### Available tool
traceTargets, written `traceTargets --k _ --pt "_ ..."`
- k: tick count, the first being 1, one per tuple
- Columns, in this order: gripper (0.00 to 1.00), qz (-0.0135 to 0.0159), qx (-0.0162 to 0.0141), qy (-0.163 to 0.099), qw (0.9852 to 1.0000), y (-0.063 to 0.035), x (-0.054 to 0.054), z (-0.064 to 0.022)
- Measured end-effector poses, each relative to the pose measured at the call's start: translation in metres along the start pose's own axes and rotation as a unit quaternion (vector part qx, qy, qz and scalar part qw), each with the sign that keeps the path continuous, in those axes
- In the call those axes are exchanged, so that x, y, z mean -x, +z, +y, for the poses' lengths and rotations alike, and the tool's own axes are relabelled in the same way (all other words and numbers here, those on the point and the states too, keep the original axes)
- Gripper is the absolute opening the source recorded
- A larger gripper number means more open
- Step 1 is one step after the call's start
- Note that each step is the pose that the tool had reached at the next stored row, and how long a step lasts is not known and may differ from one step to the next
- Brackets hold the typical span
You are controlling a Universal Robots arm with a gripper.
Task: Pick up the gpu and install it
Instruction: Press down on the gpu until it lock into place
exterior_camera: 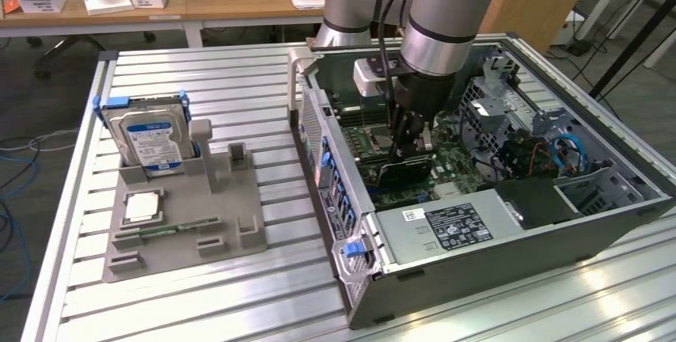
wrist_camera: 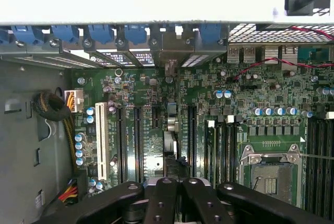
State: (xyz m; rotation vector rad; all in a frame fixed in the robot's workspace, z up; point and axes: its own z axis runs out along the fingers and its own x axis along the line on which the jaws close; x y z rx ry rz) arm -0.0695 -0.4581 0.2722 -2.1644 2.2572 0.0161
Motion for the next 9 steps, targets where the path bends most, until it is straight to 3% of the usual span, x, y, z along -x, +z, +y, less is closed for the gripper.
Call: traceTargets --k 3,6,9 --pt "0.11 0.0 0.0003 0.0 1.0 0.0001 0.0 -0.0015" --pt "0.11 -0.0008 0.0016 0.0 1.0 0.0015 0.001 -0.0128" --pt "0.11 -0.0009 0.0017 0.0 1.0 0.0033 0.001 -0.0167"
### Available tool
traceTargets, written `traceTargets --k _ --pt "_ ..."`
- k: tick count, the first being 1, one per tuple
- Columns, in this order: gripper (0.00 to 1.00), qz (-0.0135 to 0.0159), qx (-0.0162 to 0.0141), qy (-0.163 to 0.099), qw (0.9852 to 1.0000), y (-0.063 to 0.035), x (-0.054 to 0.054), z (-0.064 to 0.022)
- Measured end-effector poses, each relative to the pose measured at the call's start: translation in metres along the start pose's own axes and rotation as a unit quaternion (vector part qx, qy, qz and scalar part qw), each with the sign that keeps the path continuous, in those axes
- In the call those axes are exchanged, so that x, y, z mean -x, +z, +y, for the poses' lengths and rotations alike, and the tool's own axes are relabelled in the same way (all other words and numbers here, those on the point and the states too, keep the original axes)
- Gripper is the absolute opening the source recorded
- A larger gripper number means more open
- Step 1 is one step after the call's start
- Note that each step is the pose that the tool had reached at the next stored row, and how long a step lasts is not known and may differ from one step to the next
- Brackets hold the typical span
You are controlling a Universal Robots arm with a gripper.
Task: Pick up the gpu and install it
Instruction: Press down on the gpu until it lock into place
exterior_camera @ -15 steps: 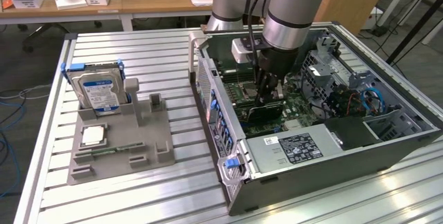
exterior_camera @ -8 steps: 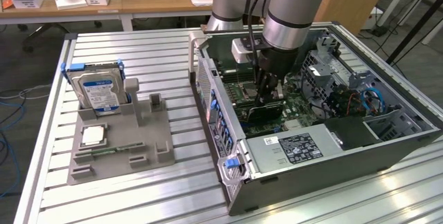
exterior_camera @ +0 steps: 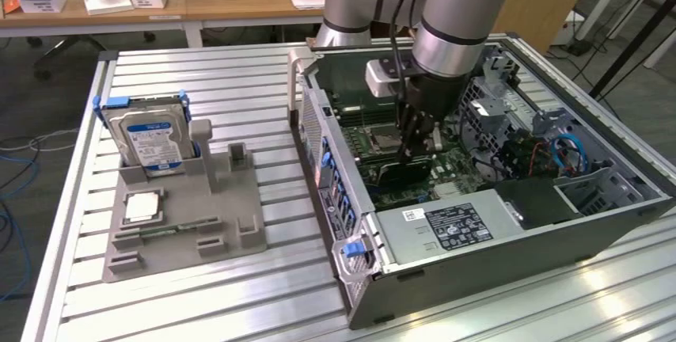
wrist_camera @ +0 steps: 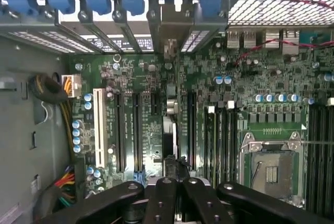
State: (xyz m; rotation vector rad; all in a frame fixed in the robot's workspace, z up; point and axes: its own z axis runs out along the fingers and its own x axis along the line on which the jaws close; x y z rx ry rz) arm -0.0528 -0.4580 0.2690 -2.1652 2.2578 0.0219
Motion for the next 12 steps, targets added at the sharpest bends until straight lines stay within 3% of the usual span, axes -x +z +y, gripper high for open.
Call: traceTargets --k 7,11,12 --pt "0.11 0.0014 0.0006 0.0 1.0 0.0102 -0.0004 -0.0004" --pt "0.11 -0.0026 -0.0004 0.0 1.0 0.006 0.0003 -0.0004" --pt "0.11 -0.0024 0.0 0.0 1.0 0.003 0.0001 0.0"
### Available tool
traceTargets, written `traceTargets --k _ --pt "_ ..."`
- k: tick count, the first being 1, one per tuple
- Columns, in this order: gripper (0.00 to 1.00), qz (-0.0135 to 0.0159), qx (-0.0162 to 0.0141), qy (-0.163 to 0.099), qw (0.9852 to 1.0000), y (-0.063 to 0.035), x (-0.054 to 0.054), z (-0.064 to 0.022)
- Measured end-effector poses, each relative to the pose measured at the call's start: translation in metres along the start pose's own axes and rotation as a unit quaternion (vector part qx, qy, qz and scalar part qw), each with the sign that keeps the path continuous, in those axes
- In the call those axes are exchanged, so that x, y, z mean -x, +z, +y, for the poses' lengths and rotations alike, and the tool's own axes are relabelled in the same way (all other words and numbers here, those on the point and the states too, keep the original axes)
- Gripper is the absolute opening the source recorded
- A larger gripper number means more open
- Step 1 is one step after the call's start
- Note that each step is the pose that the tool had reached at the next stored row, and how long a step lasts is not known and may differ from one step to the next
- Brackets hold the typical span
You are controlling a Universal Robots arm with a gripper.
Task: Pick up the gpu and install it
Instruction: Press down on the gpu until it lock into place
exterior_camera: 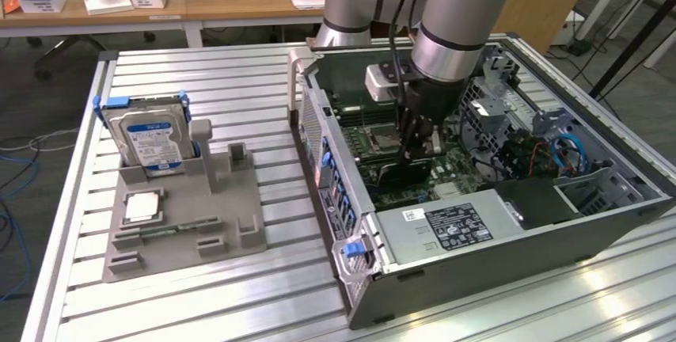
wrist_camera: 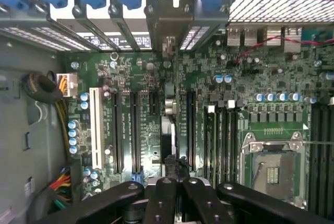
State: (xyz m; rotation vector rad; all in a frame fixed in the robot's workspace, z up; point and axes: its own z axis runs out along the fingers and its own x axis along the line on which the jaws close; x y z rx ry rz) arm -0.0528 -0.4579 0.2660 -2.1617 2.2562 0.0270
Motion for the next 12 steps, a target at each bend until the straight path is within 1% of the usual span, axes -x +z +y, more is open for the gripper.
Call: traceTargets --k 1,3,5,9,12 --pt "0.11 0.0 0.0002 0.0 1.0 -0.0024 0.0 0.0009" --pt "0.11 -0.0019 0.0003 0.0 1.0 -0.0057 0.0 0.0042" --pt "0.11 -0.0043 0.0004 0.0 1.0 -0.0088 0.0 0.0094" --pt "0.11 -0.0115 0.0007 0.001 0.9999 -0.0149 -0.001 0.0185" --pt "0.11 -0.0155 0.0008 0.002 0.9999 -0.0172 -0.001 0.0259"
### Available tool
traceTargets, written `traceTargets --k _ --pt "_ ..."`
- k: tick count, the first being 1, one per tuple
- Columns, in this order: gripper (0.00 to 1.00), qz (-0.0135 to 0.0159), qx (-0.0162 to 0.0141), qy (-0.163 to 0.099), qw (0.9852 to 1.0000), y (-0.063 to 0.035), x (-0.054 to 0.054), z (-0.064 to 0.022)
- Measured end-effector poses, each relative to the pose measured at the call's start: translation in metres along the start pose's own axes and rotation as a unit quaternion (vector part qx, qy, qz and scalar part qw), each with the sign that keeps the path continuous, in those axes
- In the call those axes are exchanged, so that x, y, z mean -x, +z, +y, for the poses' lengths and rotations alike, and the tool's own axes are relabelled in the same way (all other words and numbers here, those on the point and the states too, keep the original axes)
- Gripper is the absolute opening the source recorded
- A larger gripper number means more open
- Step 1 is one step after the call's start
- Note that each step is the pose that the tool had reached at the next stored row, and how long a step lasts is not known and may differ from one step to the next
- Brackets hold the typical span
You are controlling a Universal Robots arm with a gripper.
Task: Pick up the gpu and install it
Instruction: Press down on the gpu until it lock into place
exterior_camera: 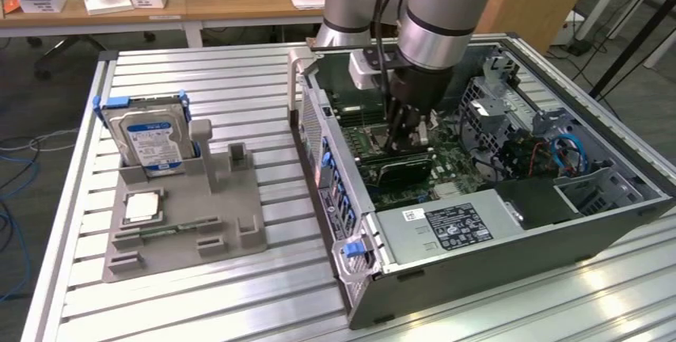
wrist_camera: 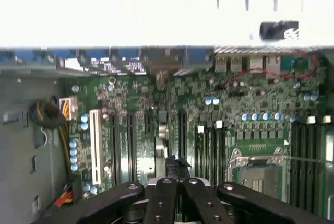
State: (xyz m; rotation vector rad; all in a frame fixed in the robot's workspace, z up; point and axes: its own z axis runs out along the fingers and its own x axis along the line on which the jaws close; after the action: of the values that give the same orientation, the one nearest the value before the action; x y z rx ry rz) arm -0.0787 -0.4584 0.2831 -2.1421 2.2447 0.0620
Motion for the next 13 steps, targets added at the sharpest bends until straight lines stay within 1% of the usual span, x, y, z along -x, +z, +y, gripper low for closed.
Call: traceTargets --k 2,5,8,9,10,11,12,13 --pt "0.11 -0.0022 0.0001 0.001 1.0 -0.0006 -0.001 0.0038" --pt "0.11 -0.0063 0.0006 0.004 1.0 -0.0016 -0.001 0.0087" --pt "0.11 -0.0096 0.0045 0.008 0.9999 -0.0026 -0.002 0.0109" --pt "0.11 -0.0102 0.0069 0.009 0.9999 -0.0028 -0.002 0.0114" --pt "0.11 -0.0105 0.0104 0.01 0.9998 -0.0028 -0.002 0.0119" --pt "0.11 -0.0103 0.0166 0.011 0.9998 -0.0029 -0.002 0.0124" --pt "0.11 -0.0098 0.0237 0.012 0.9996 -0.0029 -0.002 0.0128" --pt "0.11 -0.0094 0.0318 0.012 0.9994 -0.003 -0.002 0.0132"
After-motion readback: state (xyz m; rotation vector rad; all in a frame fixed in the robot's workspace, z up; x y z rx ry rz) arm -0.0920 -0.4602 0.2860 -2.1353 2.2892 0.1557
